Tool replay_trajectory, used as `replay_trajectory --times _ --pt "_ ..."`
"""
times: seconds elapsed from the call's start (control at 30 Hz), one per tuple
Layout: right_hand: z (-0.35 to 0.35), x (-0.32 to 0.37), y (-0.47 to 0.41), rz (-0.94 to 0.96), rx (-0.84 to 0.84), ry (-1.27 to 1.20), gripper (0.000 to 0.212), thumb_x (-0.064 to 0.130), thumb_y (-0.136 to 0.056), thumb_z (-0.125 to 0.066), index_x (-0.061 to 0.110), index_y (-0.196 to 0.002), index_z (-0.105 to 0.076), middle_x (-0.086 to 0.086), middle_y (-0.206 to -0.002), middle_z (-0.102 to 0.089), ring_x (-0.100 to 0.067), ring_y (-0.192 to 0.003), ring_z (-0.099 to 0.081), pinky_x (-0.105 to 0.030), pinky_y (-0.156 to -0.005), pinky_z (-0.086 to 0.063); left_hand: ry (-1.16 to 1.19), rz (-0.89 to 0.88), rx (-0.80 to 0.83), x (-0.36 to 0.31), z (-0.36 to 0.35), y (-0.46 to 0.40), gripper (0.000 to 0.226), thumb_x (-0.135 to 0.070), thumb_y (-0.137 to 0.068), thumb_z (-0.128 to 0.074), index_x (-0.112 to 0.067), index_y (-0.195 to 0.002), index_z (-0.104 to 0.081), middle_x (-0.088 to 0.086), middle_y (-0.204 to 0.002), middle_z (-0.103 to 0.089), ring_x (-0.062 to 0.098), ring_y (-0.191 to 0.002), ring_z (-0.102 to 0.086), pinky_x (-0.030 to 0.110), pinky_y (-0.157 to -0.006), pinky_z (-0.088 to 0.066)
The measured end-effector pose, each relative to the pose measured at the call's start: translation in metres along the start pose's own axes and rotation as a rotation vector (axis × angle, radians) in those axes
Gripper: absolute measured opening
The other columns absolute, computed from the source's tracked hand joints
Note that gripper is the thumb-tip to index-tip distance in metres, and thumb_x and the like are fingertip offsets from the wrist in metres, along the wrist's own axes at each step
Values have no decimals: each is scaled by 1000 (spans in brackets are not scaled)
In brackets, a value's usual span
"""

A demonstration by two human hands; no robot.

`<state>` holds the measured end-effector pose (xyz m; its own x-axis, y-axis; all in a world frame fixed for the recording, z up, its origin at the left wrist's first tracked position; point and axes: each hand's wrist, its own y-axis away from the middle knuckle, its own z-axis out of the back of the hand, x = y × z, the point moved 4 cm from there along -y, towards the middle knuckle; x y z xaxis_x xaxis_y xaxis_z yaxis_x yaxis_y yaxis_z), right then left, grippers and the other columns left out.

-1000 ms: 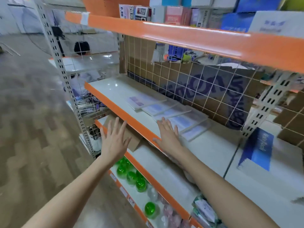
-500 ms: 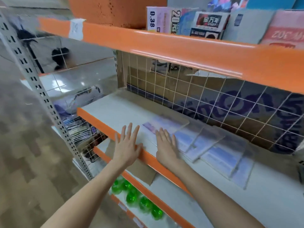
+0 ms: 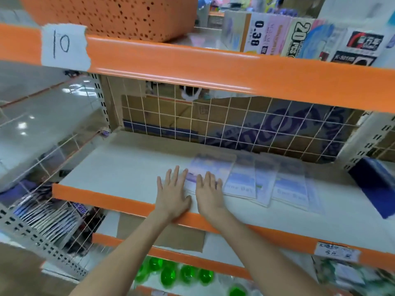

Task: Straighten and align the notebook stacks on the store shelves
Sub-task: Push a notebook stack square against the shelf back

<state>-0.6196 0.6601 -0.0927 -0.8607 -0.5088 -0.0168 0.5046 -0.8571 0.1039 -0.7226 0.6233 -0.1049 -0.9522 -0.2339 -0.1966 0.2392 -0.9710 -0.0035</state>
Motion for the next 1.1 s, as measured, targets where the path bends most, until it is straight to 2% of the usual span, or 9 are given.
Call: replay_trajectory --times 0.1,0.23,0.43,0.6,0.8,0.93,1.1 --pt "0 2 1 -14 30 9 61 9 -99 -33 2 -150 0 -26 -156 -1 -36 -145 -1 -51 -115 -2 -33 -57 -1 1 1 -7 73 -35 -93 -40 -23 -150 4 4 -158 10 24 -145 8 48 -115 2" --pt "5 -9 8 -1 14 36 68 3 -94 -41 4 -150 -2 -23 -157 -2 -32 -146 -4 -48 -116 -4 -79 -127 12 -8 -2 -12 68 -24 -94 -34 -23 -150 5 6 -158 10 26 -145 9 46 -115 4" --pt "9 -23 23 11 13 34 65 5 -96 -38 6 -151 -2 -18 -158 -2 -28 -146 -3 -44 -117 -3 -179 -250 53 -29 -7 -15 64 -10 -96 -29 -20 -151 3 5 -158 7 23 -145 8 41 -115 6" --pt "7 -35 33 -13 -36 27 64 6 -98 -35 6 -151 1 -13 -159 0 -25 -147 -1 -42 -118 -3 -196 -302 54 -45 -3 -10 60 -7 -98 -24 -16 -150 5 5 -159 7 19 -146 6 36 -116 4" --pt "12 -50 31 -110 -106 22 59 11 -100 -32 4 -150 -2 -18 -158 -6 -29 -146 -6 -42 -118 -6 -196 -327 11 -70 11 -2 56 -10 -100 -25 -13 -150 1 4 -159 0 19 -146 0 33 -117 0" --pt "29 -72 37 -158 -246 27 61 7 -96 -41 2 -148 -10 -18 -155 -17 -30 -144 -13 -41 -115 -10 -233 -409 -93 -97 27 -9 53 -12 -101 -24 -14 -150 -4 0 -158 -9 15 -145 -7 33 -115 -8" --pt "50 -128 64 -295 -362 26 57 10 -99 -30 4 -150 -5 -16 -158 -9 -27 -146 -7 -40 -117 0 -187 -549 -212 -162 39 -14 55 -8 -100 -25 -14 -150 -3 5 -158 -7 18 -145 -4 37 -116 -2"
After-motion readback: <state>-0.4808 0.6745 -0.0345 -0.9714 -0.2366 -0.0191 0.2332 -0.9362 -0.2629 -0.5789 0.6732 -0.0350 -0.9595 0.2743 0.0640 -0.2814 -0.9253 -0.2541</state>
